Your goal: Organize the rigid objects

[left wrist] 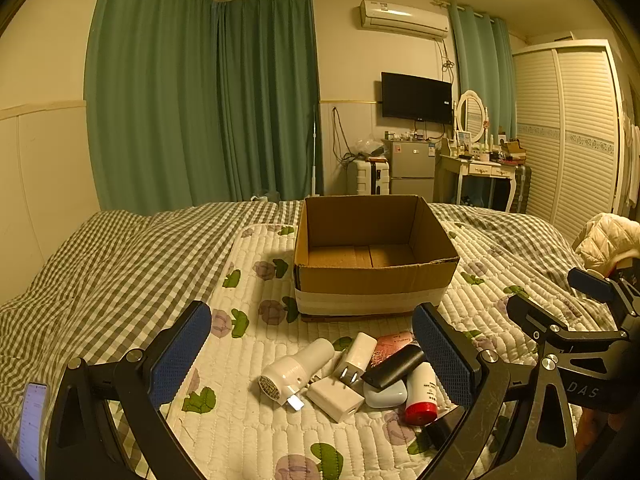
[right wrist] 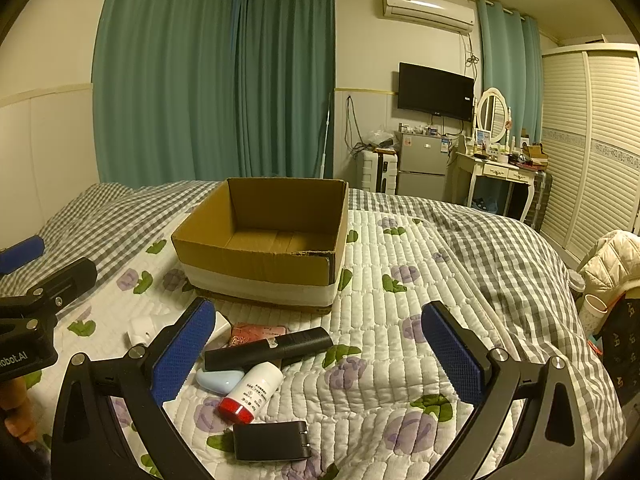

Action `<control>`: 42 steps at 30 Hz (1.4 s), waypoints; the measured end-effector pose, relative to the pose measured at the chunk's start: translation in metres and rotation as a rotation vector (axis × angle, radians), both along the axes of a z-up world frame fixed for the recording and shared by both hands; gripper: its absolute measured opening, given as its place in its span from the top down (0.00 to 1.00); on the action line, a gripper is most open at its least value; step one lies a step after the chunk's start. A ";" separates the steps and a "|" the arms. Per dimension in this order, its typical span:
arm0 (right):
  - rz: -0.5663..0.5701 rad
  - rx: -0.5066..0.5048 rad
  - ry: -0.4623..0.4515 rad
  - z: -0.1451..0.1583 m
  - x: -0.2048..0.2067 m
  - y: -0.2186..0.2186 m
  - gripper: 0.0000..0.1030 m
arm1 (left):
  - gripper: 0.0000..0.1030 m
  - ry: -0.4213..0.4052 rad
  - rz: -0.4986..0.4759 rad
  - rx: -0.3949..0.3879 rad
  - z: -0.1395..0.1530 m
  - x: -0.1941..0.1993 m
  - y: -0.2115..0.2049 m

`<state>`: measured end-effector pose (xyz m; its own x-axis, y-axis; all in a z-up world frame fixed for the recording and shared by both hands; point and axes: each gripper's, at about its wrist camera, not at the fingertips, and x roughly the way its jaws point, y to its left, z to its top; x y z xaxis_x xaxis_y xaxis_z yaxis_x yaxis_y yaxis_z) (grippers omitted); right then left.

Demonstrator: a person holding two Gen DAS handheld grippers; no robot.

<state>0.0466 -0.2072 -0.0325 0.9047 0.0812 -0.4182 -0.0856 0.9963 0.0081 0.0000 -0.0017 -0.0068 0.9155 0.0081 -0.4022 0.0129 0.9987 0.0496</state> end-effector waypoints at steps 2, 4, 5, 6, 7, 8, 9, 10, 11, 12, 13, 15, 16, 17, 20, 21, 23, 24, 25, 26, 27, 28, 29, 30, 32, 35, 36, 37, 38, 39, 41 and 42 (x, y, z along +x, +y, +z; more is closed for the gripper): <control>0.000 0.000 0.000 0.000 0.001 0.001 0.00 | 0.00 0.000 0.001 0.000 0.000 0.000 0.000; 0.000 -0.002 0.001 0.000 0.001 0.001 0.00 | 0.00 0.001 0.000 -0.001 0.000 0.000 0.000; 0.001 -0.002 0.001 0.000 0.001 0.001 0.00 | 0.00 0.001 0.001 0.000 0.000 0.000 0.000; 0.001 -0.002 0.001 0.000 0.001 0.001 0.00 | 0.00 0.000 0.001 0.000 0.000 0.000 0.000; 0.000 -0.002 0.001 0.000 0.001 0.002 0.00 | 0.00 0.000 0.001 0.000 0.000 0.000 0.000; 0.000 -0.002 0.000 0.000 0.000 0.001 0.00 | 0.00 0.000 0.001 0.000 0.000 0.000 0.000; 0.000 -0.002 0.000 -0.001 0.000 0.001 0.00 | 0.00 0.000 0.001 0.000 0.000 0.000 0.000; -0.001 -0.002 0.001 0.000 0.001 0.001 0.00 | 0.00 -0.001 0.001 0.000 0.000 0.000 0.000; -0.001 -0.002 0.001 0.000 0.001 0.001 0.00 | 0.00 0.000 0.002 0.000 0.000 0.000 0.000; 0.000 -0.001 0.001 0.000 0.001 0.002 0.00 | 0.00 -0.001 0.002 0.000 0.000 0.000 0.000; 0.000 -0.002 0.002 0.000 0.002 0.002 0.00 | 0.00 -0.001 0.002 0.000 0.000 0.000 0.000; 0.001 -0.001 0.002 0.000 0.001 0.001 0.00 | 0.00 0.000 0.001 -0.001 0.001 0.001 0.000; 0.000 -0.002 0.002 0.001 0.002 0.003 0.00 | 0.00 0.000 0.000 -0.001 0.001 0.000 0.000; 0.001 -0.001 0.001 0.000 0.001 0.002 0.00 | 0.00 -0.001 -0.001 -0.001 0.002 0.000 0.000; 0.002 -0.002 0.002 0.000 0.002 0.002 0.00 | 0.00 -0.004 -0.009 0.000 0.004 -0.001 -0.002; 0.003 -0.002 0.003 0.000 0.002 0.003 0.00 | 0.00 -0.004 -0.012 0.001 0.004 -0.002 -0.003; -0.002 -0.006 0.004 -0.001 0.003 0.004 0.00 | 0.00 0.000 -0.019 0.006 0.005 -0.003 -0.006; 0.000 -0.005 0.007 -0.002 0.003 0.005 0.00 | 0.00 0.003 -0.021 0.009 0.005 -0.003 -0.007; 0.001 -0.004 0.010 -0.002 0.003 0.005 0.00 | 0.00 0.008 -0.021 0.014 0.005 -0.003 -0.007; 0.002 -0.003 0.012 -0.003 0.003 0.005 0.00 | 0.00 0.013 -0.019 0.019 0.004 -0.003 -0.007; 0.001 -0.005 0.016 -0.003 0.003 0.004 0.00 | 0.00 0.019 -0.014 0.023 0.002 -0.003 -0.006; 0.002 -0.008 0.023 -0.004 0.004 0.004 0.00 | 0.00 0.026 -0.009 0.024 0.000 -0.002 -0.005; 0.005 -0.011 0.037 -0.006 0.004 0.004 0.00 | 0.00 0.038 -0.004 0.022 -0.003 -0.001 -0.003; 0.016 -0.012 0.061 -0.009 0.006 0.004 0.00 | 0.00 0.055 0.001 0.018 -0.007 0.000 0.000; 0.044 -0.009 0.138 -0.018 0.014 0.007 0.00 | 0.00 0.084 0.011 0.016 -0.014 0.003 0.004; 0.068 -0.027 0.319 -0.047 0.030 0.015 0.00 | 0.00 0.151 0.037 0.020 -0.028 0.010 0.010; 0.082 -0.034 0.381 -0.058 0.036 0.018 0.00 | 0.00 0.168 0.042 0.020 -0.033 0.012 0.012; 0.091 -0.043 0.427 -0.066 0.039 0.022 0.00 | 0.00 0.197 0.050 0.021 -0.039 0.016 0.013; 0.103 -0.055 0.482 -0.076 0.044 0.025 0.00 | 0.00 0.215 0.056 0.022 -0.044 0.018 0.014; 0.114 -0.067 0.530 -0.086 0.047 0.028 0.00 | 0.00 0.234 0.061 0.021 -0.048 0.020 0.014; 0.136 -0.079 0.588 -0.098 0.050 0.032 0.00 | 0.00 0.276 0.057 0.010 -0.059 0.025 0.015; 0.144 -0.083 0.607 -0.102 0.050 0.034 0.00 | 0.00 0.289 0.053 0.009 -0.061 0.025 0.015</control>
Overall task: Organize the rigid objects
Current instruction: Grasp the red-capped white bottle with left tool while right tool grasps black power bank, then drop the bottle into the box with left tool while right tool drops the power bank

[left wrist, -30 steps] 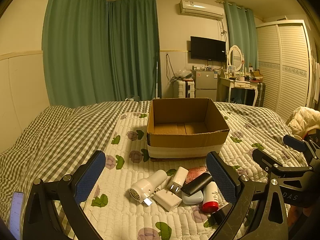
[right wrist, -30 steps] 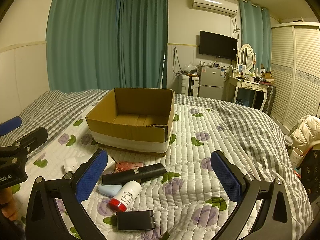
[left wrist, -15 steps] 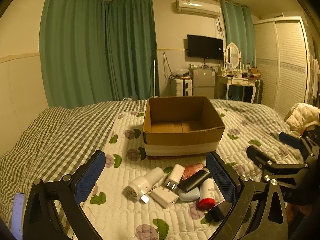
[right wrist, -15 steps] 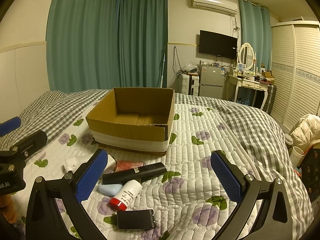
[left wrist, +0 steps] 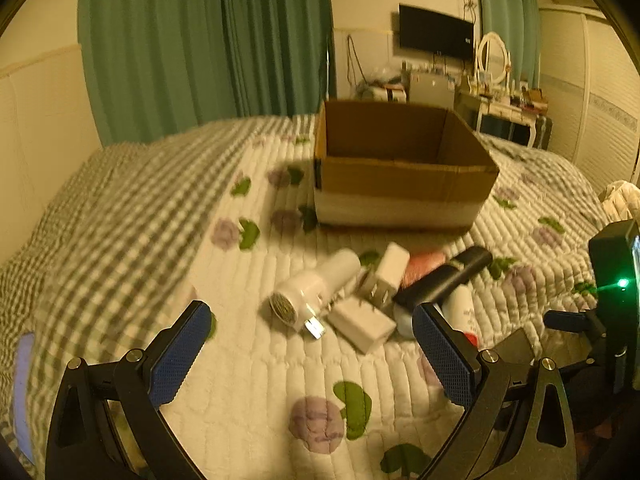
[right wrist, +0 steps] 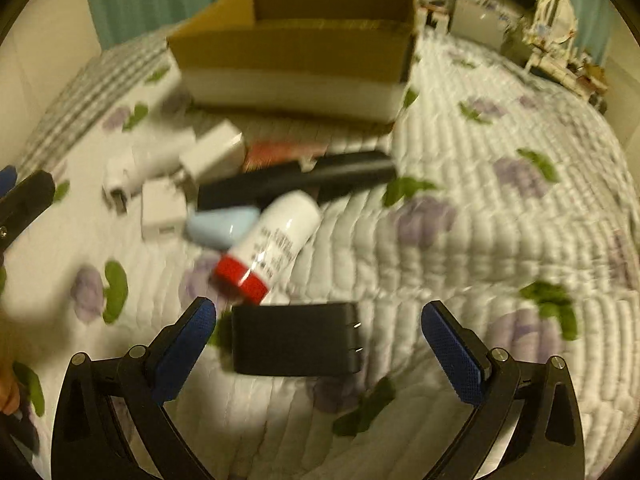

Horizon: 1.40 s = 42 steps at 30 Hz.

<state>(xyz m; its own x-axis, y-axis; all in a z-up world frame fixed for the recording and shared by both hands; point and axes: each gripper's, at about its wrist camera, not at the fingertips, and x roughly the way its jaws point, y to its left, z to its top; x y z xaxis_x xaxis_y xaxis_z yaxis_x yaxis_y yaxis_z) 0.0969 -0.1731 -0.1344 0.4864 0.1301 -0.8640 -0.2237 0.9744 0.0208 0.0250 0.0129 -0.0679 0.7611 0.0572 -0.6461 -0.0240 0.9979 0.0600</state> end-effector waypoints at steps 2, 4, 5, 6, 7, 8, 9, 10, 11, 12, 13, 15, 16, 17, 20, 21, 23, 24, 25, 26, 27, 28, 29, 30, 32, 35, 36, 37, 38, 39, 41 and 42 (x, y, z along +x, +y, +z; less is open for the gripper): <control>0.027 0.000 0.038 -0.008 0.000 0.004 0.00 | 0.00 0.055 -0.021 -0.010 -0.008 0.004 -0.003; 0.043 -0.023 0.082 -0.017 0.003 0.007 0.06 | 0.00 0.091 -0.036 -0.018 -0.013 0.006 -0.007; 0.044 -0.040 0.093 -0.020 0.004 0.009 0.09 | 0.00 0.101 -0.039 -0.017 -0.015 0.006 -0.009; 0.042 -0.053 0.099 -0.022 0.003 0.009 0.22 | 0.00 0.104 -0.042 -0.015 -0.016 0.007 -0.011; 0.043 -0.040 0.105 -0.022 0.004 0.007 0.35 | 0.00 0.108 -0.046 -0.012 -0.015 0.007 -0.014; 0.041 -0.012 0.107 -0.020 0.003 0.003 0.35 | 0.00 0.109 -0.049 -0.009 -0.015 0.007 -0.016; 0.035 -0.001 0.099 -0.017 0.003 0.002 0.35 | 0.00 0.111 -0.050 -0.009 -0.013 0.007 -0.018; 0.025 0.008 0.086 -0.011 0.000 -0.004 0.35 | 0.00 0.111 -0.051 -0.011 -0.012 0.007 -0.020; 0.013 0.015 0.064 -0.003 -0.002 -0.011 0.35 | 0.00 0.113 -0.056 -0.019 -0.011 0.008 -0.023; 0.000 0.022 0.038 0.005 -0.004 -0.017 0.35 | 0.00 0.117 -0.065 -0.028 -0.011 0.009 -0.026; -0.015 0.024 0.004 0.016 -0.005 -0.024 0.35 | 0.01 0.121 -0.074 -0.034 -0.012 0.011 -0.030; -0.025 -0.009 -0.064 0.040 -0.005 -0.038 0.35 | 0.02 0.140 -0.102 -0.040 -0.014 0.014 -0.042; -0.022 -0.027 -0.086 0.050 -0.003 -0.043 0.35 | 0.02 0.149 -0.121 -0.037 -0.016 0.015 -0.052; -0.020 -0.044 -0.103 0.055 0.002 -0.046 0.35 | 0.02 0.152 -0.140 -0.034 -0.019 0.016 -0.061; -0.039 -0.079 -0.136 0.069 0.011 -0.066 0.35 | 0.11 0.162 -0.206 -0.025 -0.027 0.019 -0.087; -0.044 -0.080 -0.135 0.071 0.011 -0.072 0.35 | 0.20 0.171 -0.221 -0.021 -0.031 0.020 -0.094; -0.062 -0.063 -0.123 0.068 0.012 -0.088 0.35 | 0.25 0.205 -0.247 -0.030 -0.039 0.027 -0.107; -0.069 -0.046 -0.112 0.065 0.014 -0.092 0.35 | 0.26 0.215 -0.264 -0.045 -0.042 0.029 -0.112; -0.072 -0.025 -0.098 0.061 0.016 -0.094 0.35 | 0.32 0.221 -0.275 -0.051 -0.045 0.032 -0.117; -0.073 -0.002 -0.081 0.056 0.018 -0.098 0.35 | 0.36 0.228 -0.281 -0.050 -0.047 0.034 -0.121; -0.072 0.008 -0.071 0.053 0.019 -0.097 0.35 | 0.43 0.244 -0.297 -0.047 -0.050 0.038 -0.126; -0.071 0.011 -0.066 0.050 0.020 -0.094 0.35 | 0.44 0.256 -0.308 -0.043 -0.054 0.041 -0.130; -0.070 0.017 -0.064 0.048 0.020 -0.093 0.35 | 0.44 0.264 -0.309 -0.037 -0.057 0.043 -0.134; -0.068 0.026 -0.064 0.048 0.020 -0.094 0.35 | 0.44 0.272 -0.303 -0.022 -0.061 0.047 -0.135; -0.064 0.041 -0.066 0.048 0.019 -0.094 0.35 | 0.44 0.286 -0.285 -0.005 -0.067 0.056 -0.135; -0.067 0.058 -0.060 0.045 0.021 -0.096 0.35 | 0.45 0.357 -0.267 -0.076 -0.083 0.075 -0.129; -0.069 0.064 -0.057 0.044 0.021 -0.097 0.35 | 0.54 0.370 -0.255 -0.104 -0.087 0.078 -0.125; -0.073 0.071 -0.054 0.043 0.021 -0.099 0.35 | 0.62 0.375 -0.243 -0.144 -0.087 0.079 -0.121; -0.075 0.077 -0.054 0.043 0.021 -0.100 0.35 | 0.63 0.374 -0.245 -0.161 -0.085 0.078 -0.120; -0.077 0.077 -0.057 0.044 0.021 -0.100 0.35 | 0.63 0.363 -0.245 -0.148 -0.081 0.075 -0.121; -0.075 0.071 -0.066 0.045 0.019 -0.099 0.35 | 0.64 0.336 -0.253 -0.114 -0.073 0.066 -0.123; -0.073 0.064 -0.070 0.046 0.019 -0.098 0.35 | 0.65 0.323 -0.253 -0.122 -0.067 0.063 -0.122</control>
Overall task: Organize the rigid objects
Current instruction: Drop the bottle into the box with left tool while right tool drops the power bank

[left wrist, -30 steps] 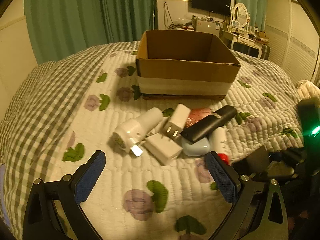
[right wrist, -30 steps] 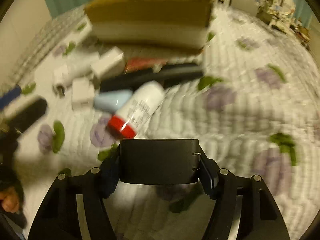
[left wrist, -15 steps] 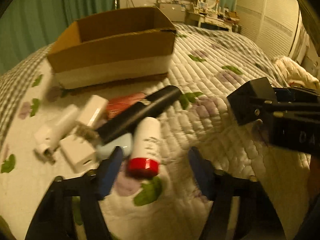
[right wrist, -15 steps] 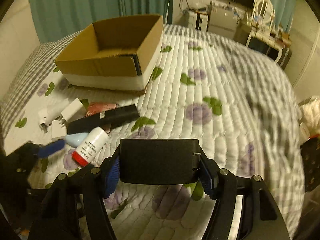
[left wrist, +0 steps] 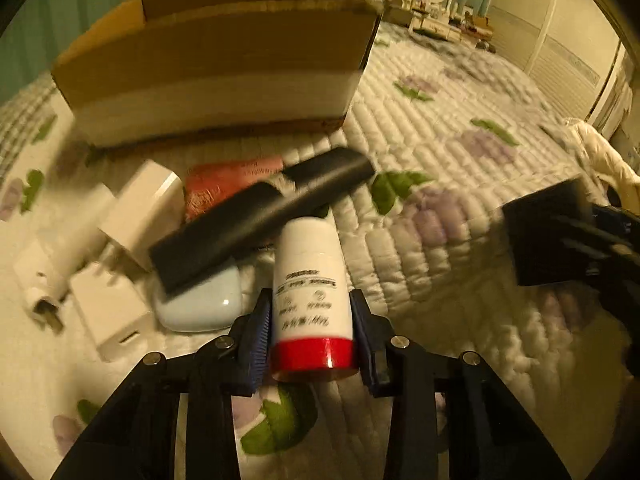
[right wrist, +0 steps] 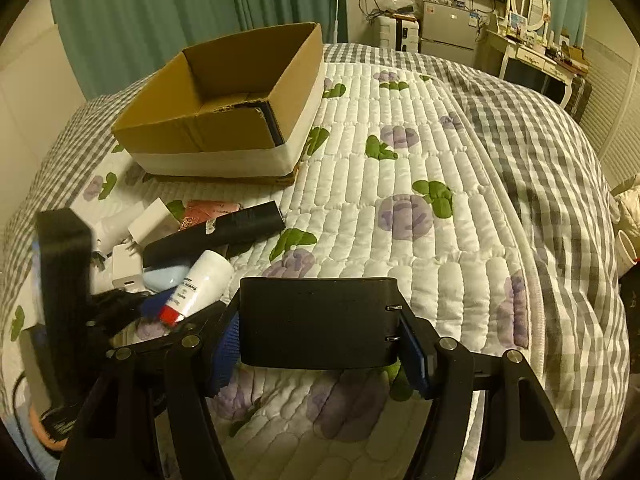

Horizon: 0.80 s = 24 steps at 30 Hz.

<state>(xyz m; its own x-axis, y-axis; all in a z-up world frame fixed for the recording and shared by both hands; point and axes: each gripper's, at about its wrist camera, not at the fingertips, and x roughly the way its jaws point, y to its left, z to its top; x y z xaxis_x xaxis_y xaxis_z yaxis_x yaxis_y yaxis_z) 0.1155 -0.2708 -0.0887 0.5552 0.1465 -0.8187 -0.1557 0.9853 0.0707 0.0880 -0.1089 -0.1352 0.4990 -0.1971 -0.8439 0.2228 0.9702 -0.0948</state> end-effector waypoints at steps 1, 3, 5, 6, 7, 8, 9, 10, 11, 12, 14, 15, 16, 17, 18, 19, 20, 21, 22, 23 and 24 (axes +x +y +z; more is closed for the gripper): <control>0.001 -0.008 -0.004 0.000 -0.001 0.001 0.35 | 0.65 -0.012 0.003 -0.015 0.007 -0.003 0.002; 0.000 -0.021 -0.020 0.003 -0.002 0.004 0.35 | 0.65 -0.043 0.004 -0.034 0.024 -0.011 0.008; -0.004 -0.030 -0.048 0.011 -0.005 0.005 0.35 | 0.65 -0.089 0.003 -0.025 0.041 -0.015 0.015; -0.006 -0.032 -0.062 0.015 -0.006 0.005 0.36 | 0.65 -0.112 0.001 -0.019 0.048 -0.016 0.017; -0.008 -0.034 -0.072 0.018 -0.007 0.006 0.36 | 0.65 -0.140 0.004 -0.017 0.059 -0.017 0.022; -0.012 -0.037 -0.085 0.023 -0.008 0.007 0.36 | 0.65 -0.155 0.004 -0.014 0.066 -0.013 0.025; -0.012 -0.041 -0.095 0.028 -0.009 0.008 0.36 | 0.65 -0.174 0.002 -0.010 0.076 -0.011 0.025; -0.008 -0.046 -0.110 0.035 -0.010 0.010 0.36 | 0.65 -0.205 0.002 -0.003 0.088 -0.011 0.029; 0.000 -0.050 -0.127 0.045 -0.010 0.013 0.36 | 0.65 -0.230 0.003 0.001 0.098 -0.008 0.032; 0.007 -0.050 -0.138 0.053 -0.011 0.015 0.36 | 0.65 -0.245 0.003 0.003 0.106 -0.005 0.032; 0.032 -0.051 -0.175 0.078 -0.008 0.022 0.36 | 0.65 -0.285 0.007 -0.001 0.125 0.000 0.038; 0.045 -0.055 -0.195 0.091 -0.005 0.026 0.36 | 0.65 -0.301 0.005 0.001 0.133 0.005 0.038; 0.055 -0.056 -0.210 0.101 -0.003 0.029 0.36 | 0.65 -0.322 0.009 0.008 0.143 0.009 0.040; 0.070 -0.054 -0.233 0.116 0.004 0.034 0.35 | 0.65 -0.346 0.015 0.020 0.153 0.016 0.043; 0.080 -0.053 -0.247 0.126 0.009 0.037 0.36 | 0.65 -0.367 0.019 0.029 0.161 0.023 0.045; 0.093 -0.051 -0.266 0.138 0.016 0.043 0.35 | 0.65 -0.381 0.025 0.035 0.168 0.031 0.049; 0.108 -0.046 -0.284 0.150 0.027 0.049 0.36 | 0.65 -0.388 0.038 0.036 0.176 0.041 0.054; 0.119 -0.042 -0.293 0.158 0.035 0.054 0.36 | 0.65 -0.390 0.050 0.032 0.182 0.054 0.060; 0.129 -0.034 -0.305 0.165 0.046 0.060 0.36 | 0.65 -0.394 0.062 0.029 0.187 0.065 0.064; 0.135 -0.030 -0.315 0.171 0.057 0.065 0.36 | 0.65 -0.399 0.072 0.031 0.189 0.075 0.068; 0.138 -0.030 -0.321 0.175 0.070 0.071 0.36 | 0.65 -0.400 0.080 0.038 0.191 0.088 0.071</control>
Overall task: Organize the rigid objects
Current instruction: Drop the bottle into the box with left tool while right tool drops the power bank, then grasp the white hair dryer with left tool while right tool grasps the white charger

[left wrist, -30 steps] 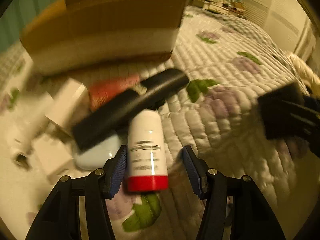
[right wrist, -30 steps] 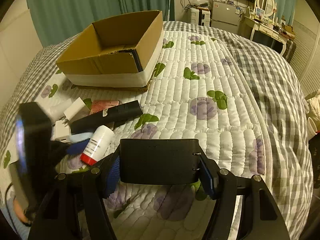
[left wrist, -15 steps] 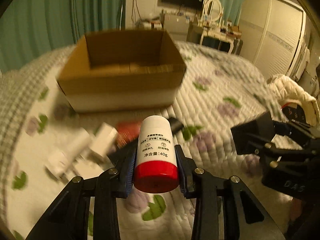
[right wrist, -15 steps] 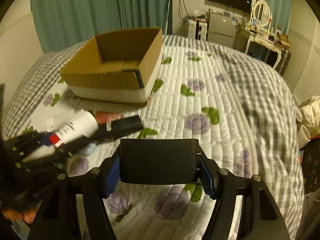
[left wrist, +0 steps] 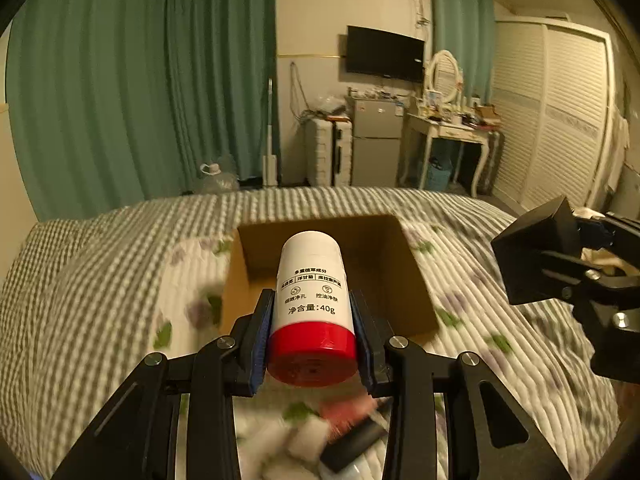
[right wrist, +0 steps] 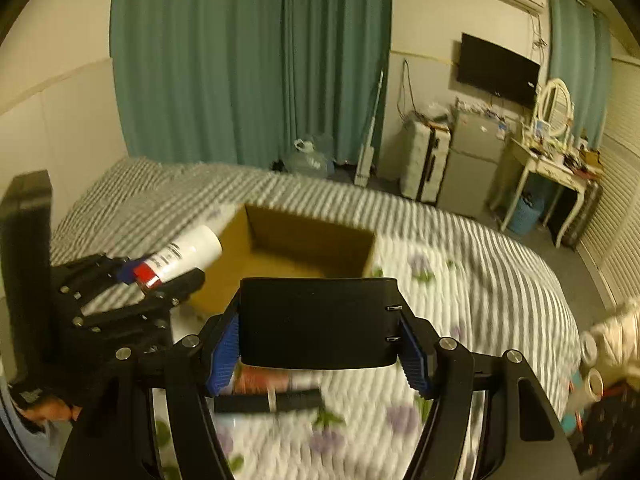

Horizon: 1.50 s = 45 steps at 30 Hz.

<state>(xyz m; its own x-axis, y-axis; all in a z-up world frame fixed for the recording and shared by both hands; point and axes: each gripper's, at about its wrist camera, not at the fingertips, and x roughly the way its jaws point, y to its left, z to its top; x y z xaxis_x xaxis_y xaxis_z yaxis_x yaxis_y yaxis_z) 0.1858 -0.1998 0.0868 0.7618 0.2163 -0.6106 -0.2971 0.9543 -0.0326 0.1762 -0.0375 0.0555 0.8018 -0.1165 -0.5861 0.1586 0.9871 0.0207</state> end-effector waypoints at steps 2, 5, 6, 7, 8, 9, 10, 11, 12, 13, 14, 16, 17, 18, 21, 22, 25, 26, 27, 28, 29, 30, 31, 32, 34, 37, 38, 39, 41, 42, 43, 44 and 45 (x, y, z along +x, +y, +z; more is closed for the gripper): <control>0.004 -0.002 -0.004 0.003 0.026 0.012 0.36 | 0.65 -0.001 0.007 0.011 -0.002 0.023 0.003; 0.000 0.006 0.010 -0.005 0.057 0.022 0.36 | 0.65 0.028 -0.001 0.029 -0.021 0.048 0.004; -0.002 0.007 0.018 -0.011 0.067 0.024 0.36 | 0.65 0.051 -0.006 0.036 -0.032 0.057 0.002; -0.004 0.007 0.024 -0.016 0.071 0.025 0.36 | 0.65 0.066 -0.003 0.042 -0.044 0.066 0.002; -0.006 0.004 0.034 -0.022 0.078 0.026 0.36 | 0.65 0.074 -0.004 0.051 -0.053 0.070 0.001; -0.008 0.000 0.046 -0.031 0.086 0.029 0.36 | 0.65 0.085 -0.007 0.060 -0.063 0.075 0.000; -0.008 -0.002 0.054 -0.038 0.089 0.028 0.36 | 0.65 0.091 -0.007 0.063 -0.070 0.077 -0.002; -0.008 -0.006 0.066 -0.046 0.094 0.030 0.36 | 0.65 0.102 -0.008 0.061 -0.079 0.080 -0.001; -0.009 -0.004 0.077 -0.055 0.098 0.030 0.36 | 0.65 0.113 -0.011 0.054 -0.086 0.082 0.001; -0.010 0.001 0.085 -0.062 0.100 0.026 0.36 | 0.65 0.119 -0.013 0.051 -0.091 0.084 0.002; -0.011 0.005 0.095 -0.068 0.104 0.024 0.36 | 0.65 0.121 -0.015 0.052 -0.095 0.085 0.002; -0.011 0.007 0.113 -0.079 0.107 0.021 0.36 | 0.64 0.119 -0.026 0.059 -0.100 0.086 0.002; -0.011 0.007 0.118 -0.083 0.109 0.022 0.36 | 0.64 0.116 -0.026 0.061 -0.100 0.086 0.001; -0.011 0.010 0.121 -0.086 0.112 0.022 0.36 | 0.61 0.110 -0.022 0.065 -0.099 0.086 0.001; -0.014 0.027 0.126 -0.092 0.120 0.021 0.36 | 0.50 0.075 -0.004 0.068 -0.091 0.085 0.006; -0.014 0.029 0.127 -0.093 0.121 0.019 0.36 | 0.50 0.071 0.001 0.060 -0.088 0.084 0.009; -0.011 0.034 0.133 -0.099 0.125 0.021 0.36 | 0.50 0.063 0.004 0.045 -0.080 0.081 0.018; -0.011 0.039 0.137 -0.101 0.127 0.023 0.36 | 0.50 0.058 0.005 0.050 -0.077 0.078 0.020; -0.010 0.042 0.141 -0.103 0.128 0.023 0.35 | 0.50 0.051 0.007 0.056 -0.074 0.074 0.022; -0.013 0.044 0.146 -0.105 0.129 0.024 0.35 | 0.50 0.047 0.008 0.057 -0.072 0.071 0.023; -0.017 0.045 0.156 -0.107 0.129 0.026 0.35 | 0.50 0.043 0.008 0.056 -0.069 0.066 0.026; -0.029 0.055 0.146 -0.106 0.129 0.025 0.29 | 0.50 0.039 0.010 0.051 -0.065 0.060 0.029; -0.043 0.063 0.125 -0.103 0.125 0.024 0.18 | 0.50 0.038 0.011 0.045 -0.062 0.055 0.032; -0.058 0.068 0.100 -0.097 0.121 0.022 0.13 | 0.50 0.037 0.011 0.039 -0.058 0.049 0.035; -0.054 0.080 0.074 -0.082 0.110 0.019 0.12 | 0.45 0.032 0.004 0.032 -0.051 0.037 0.041; -0.052 0.055 0.054 -0.062 0.090 0.018 0.12 | 0.33 0.017 -0.008 0.024 -0.036 0.009 0.047; -0.053 0.048 0.044 -0.056 0.080 0.018 0.12 | 0.31 0.015 -0.012 0.021 -0.033 0.004 0.050; -0.053 0.046 0.039 -0.052 0.070 0.018 0.12 | 0.30 0.012 -0.014 0.019 -0.030 -0.004 0.052; -0.062 0.045 0.039 -0.048 0.053 0.019 0.11 | 0.27 0.012 -0.018 0.021 -0.028 -0.020 0.055; -0.067 0.044 0.038 -0.047 0.042 0.019 0.10 | 0.24 0.013 -0.019 0.021 -0.028 -0.027 0.057; -0.074 0.041 0.036 -0.048 0.032 0.020 0.09 | 0.21 0.015 -0.020 0.021 -0.029 -0.033 0.058; -0.078 0.032 0.034 -0.051 0.021 0.022 0.09 | 0.19 0.017 -0.022 0.025 -0.031 -0.041 0.059; -0.080 0.020 0.036 -0.054 0.012 0.024 0.08 | 0.15 0.015 -0.019 0.030 -0.034 -0.046 0.061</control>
<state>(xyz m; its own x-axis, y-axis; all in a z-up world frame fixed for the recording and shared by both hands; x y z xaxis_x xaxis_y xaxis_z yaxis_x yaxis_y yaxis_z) 0.1979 -0.1756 0.0326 0.7548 0.1680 -0.6341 -0.2206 0.9754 -0.0041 0.1299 0.0233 0.0211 0.7906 -0.1138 -0.6017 0.1775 0.9830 0.0473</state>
